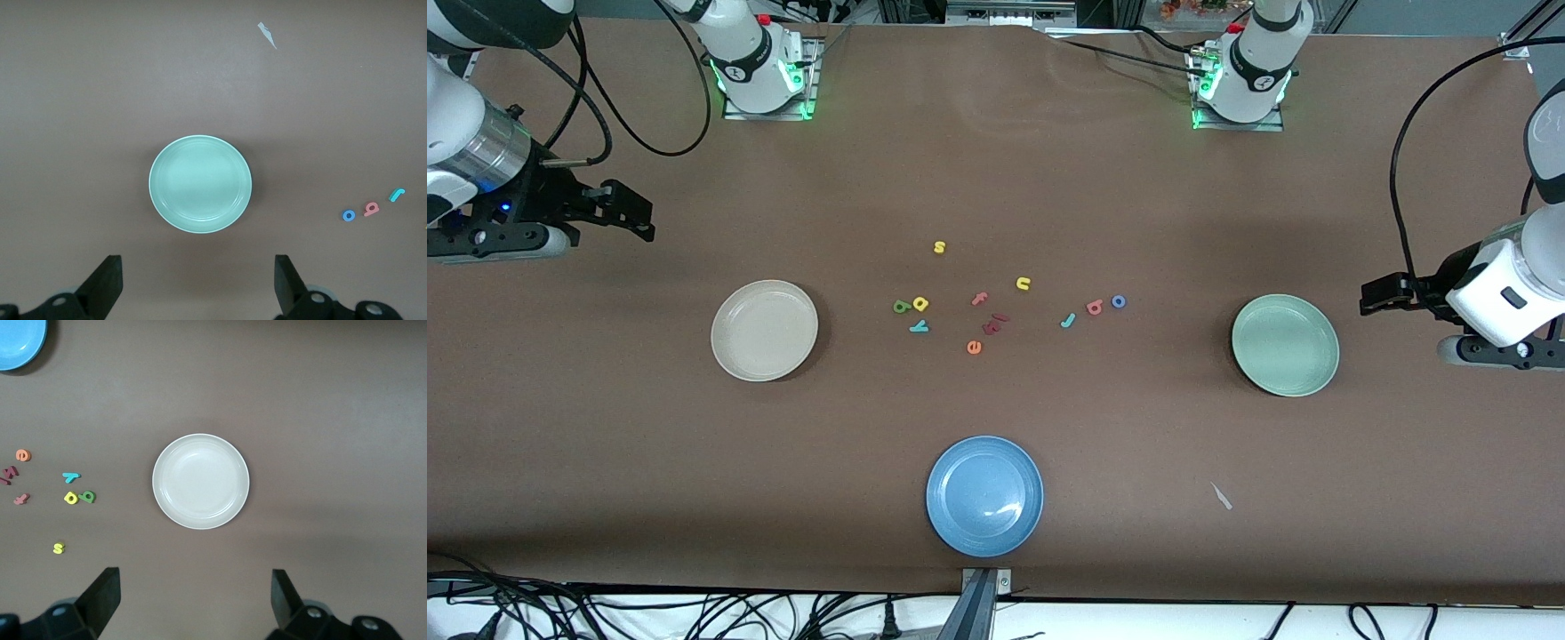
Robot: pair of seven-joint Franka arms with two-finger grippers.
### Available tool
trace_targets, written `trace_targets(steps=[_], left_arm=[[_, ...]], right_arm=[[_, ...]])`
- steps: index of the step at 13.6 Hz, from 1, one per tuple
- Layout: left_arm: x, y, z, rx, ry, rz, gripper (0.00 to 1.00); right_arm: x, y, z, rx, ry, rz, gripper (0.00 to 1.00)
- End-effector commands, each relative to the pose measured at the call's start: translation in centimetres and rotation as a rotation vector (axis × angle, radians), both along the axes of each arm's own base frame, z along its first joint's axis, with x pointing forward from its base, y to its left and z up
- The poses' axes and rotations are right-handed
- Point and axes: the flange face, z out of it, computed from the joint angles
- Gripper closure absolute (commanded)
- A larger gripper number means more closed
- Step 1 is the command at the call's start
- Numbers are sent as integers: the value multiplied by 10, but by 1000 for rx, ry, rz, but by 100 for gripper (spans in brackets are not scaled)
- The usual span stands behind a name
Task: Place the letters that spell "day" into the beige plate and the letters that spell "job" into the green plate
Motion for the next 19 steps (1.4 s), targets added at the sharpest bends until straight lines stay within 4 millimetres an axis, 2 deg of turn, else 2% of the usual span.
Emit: trace_targets(steps=[1,9,19], left_arm=[[-6,3,5,-29,2,8,0],[-6,4,5,-29,2,9,0],[-6,4,5,-29,2,9,0]], right_arm=[[-3,3,3,-15,3,11,0],[-4,14,5,-16,0,29,0],[-3,13,5,-15,-6,26,0]])
